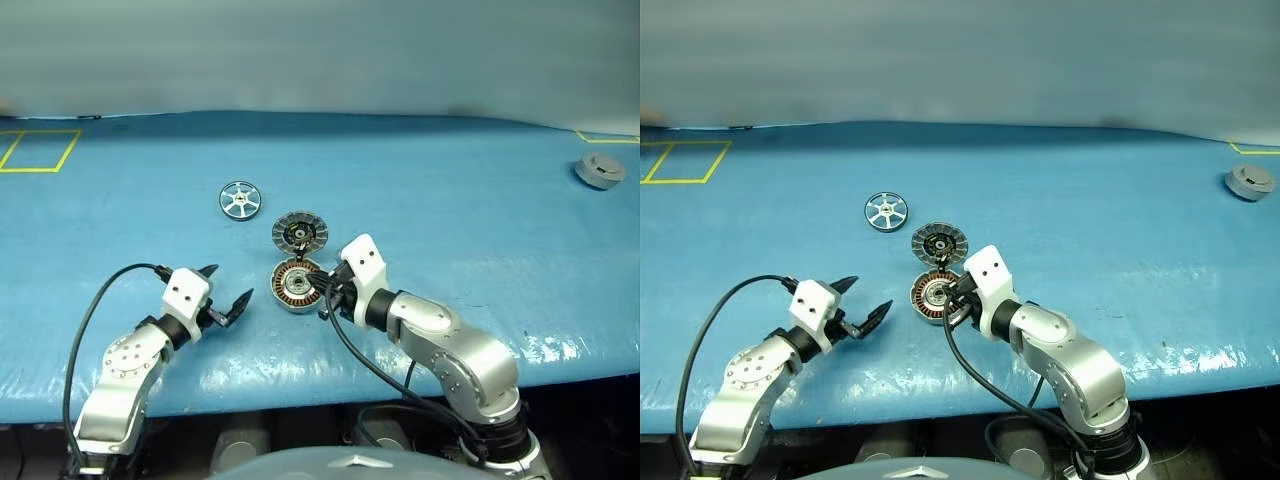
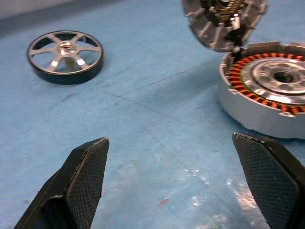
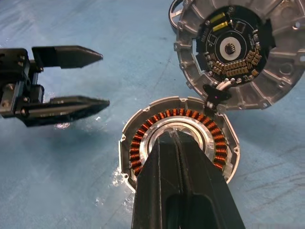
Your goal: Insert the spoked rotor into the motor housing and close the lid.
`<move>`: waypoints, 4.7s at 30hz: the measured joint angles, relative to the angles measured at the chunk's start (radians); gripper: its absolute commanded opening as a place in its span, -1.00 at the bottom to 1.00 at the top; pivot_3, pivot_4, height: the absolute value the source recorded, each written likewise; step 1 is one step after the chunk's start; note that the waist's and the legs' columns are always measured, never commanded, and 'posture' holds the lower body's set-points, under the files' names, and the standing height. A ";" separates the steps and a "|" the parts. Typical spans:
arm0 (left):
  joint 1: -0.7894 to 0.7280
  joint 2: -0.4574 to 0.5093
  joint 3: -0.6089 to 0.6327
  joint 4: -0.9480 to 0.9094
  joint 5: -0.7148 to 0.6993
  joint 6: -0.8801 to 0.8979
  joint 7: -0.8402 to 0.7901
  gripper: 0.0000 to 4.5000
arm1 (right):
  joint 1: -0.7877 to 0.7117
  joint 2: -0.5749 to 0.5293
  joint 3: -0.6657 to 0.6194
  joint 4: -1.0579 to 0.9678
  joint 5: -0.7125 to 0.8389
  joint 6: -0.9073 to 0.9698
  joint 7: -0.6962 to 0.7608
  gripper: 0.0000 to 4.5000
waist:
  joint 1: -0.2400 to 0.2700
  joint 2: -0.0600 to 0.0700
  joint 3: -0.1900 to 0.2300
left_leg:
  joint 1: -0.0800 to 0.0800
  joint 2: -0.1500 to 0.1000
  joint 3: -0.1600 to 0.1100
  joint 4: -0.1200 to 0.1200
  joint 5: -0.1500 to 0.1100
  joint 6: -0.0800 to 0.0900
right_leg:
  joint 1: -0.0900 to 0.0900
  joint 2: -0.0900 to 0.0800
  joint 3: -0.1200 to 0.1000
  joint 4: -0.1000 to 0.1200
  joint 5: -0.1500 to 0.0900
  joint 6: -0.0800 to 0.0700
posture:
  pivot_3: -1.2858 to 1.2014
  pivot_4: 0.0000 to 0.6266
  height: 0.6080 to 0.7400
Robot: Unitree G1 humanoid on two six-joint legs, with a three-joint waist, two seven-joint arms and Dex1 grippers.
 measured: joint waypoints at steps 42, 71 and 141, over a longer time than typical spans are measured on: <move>-1.293 0.026 -0.586 1.205 0.404 0.286 -0.513 1.00 | 0.014 -0.015 0.026 0.046 -0.004 -0.073 -0.058 -0.99 | 0.000 -0.004 0.003 | -0.012 -0.002 -0.004 0.004 0.001 -0.002 | -0.005 0.004 -0.003 0.000 0.006 0.002 | 0.03 -0.52 1.00; -1.429 -0.120 -0.458 1.556 0.459 0.222 -0.300 1.00 | 0.044 -0.009 0.036 0.046 -0.004 -0.083 -0.085 -0.99 | 0.002 -0.005 0.003 | -0.013 -0.002 -0.004 0.008 0.001 -0.001 | -0.005 0.004 -0.003 0.002 0.007 0.003 | 0.03 -0.52 1.00; -1.394 -0.177 -0.354 1.595 0.469 0.195 -0.147 0.74 | 0.103 0.001 0.034 0.019 -0.020 -0.094 -0.145 -1.00 | 0.003 -0.005 0.003 | -0.012 -0.003 -0.005 0.023 0.001 -0.001 | -0.004 0.003 -0.002 0.016 0.007 0.004 | 0.03 -0.52 1.00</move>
